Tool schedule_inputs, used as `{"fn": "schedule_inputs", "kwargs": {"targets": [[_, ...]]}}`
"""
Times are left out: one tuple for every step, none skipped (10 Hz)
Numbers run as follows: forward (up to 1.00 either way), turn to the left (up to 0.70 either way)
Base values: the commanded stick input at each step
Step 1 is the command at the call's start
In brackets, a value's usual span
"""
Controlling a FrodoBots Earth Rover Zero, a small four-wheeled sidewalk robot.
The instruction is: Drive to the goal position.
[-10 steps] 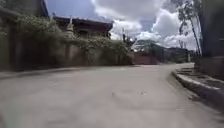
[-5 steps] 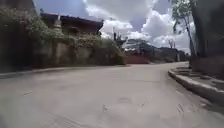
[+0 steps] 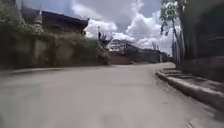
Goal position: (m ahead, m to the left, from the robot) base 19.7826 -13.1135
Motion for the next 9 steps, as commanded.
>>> {"fn": "schedule_inputs", "kwargs": {"targets": [[1.0, 0.0], [1.0, 0.0], [1.0, 0.0], [1.0, 0.0], [1.0, 0.0], [1.0, 0.0], [1.0, -0.04], [1.0, -0.04], [1.0, -0.04]]}}
